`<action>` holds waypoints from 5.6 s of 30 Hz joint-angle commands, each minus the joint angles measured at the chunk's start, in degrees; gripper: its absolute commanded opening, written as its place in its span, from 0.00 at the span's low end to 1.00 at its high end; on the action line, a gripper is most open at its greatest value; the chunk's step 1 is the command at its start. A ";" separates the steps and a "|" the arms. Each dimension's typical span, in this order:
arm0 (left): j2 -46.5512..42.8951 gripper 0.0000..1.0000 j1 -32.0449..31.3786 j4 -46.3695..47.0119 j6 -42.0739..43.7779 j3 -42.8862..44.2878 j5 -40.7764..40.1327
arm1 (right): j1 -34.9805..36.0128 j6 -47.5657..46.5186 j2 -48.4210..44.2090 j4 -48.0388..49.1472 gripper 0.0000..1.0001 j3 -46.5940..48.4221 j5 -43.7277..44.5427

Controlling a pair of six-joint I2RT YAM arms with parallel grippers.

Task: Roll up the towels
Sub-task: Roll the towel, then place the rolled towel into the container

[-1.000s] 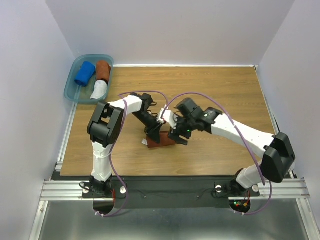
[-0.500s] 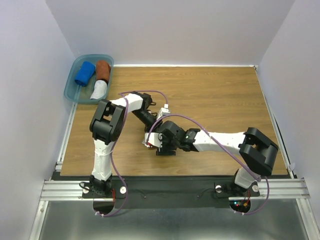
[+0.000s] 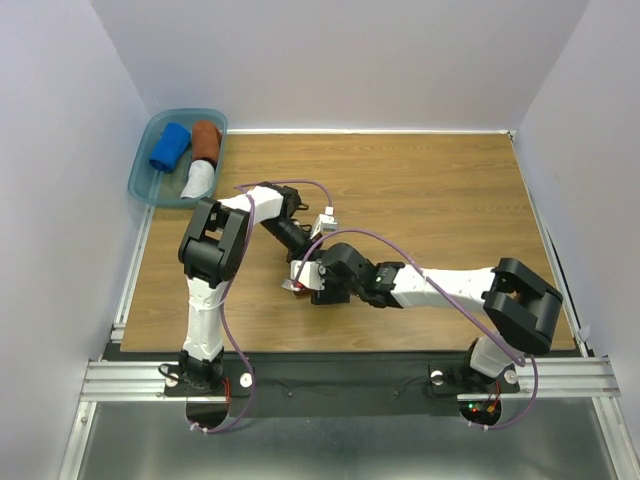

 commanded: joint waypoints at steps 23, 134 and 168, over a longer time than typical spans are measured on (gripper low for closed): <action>-2.02 0.56 4.69 2.39 3.62 -2.03 -8.00 | -5.82 -0.90 9.04 -8.90 0.20 3.78 -15.26; -23.85 0.00 31.37 14.18 -27.40 19.45 -29.08 | -52.76 -1.34 27.60 -73.51 1.00 56.53 -56.76; 9.75 0.00 43.98 17.08 -35.93 43.31 -59.23 | -52.84 -1.16 23.99 -66.04 1.00 41.14 -56.67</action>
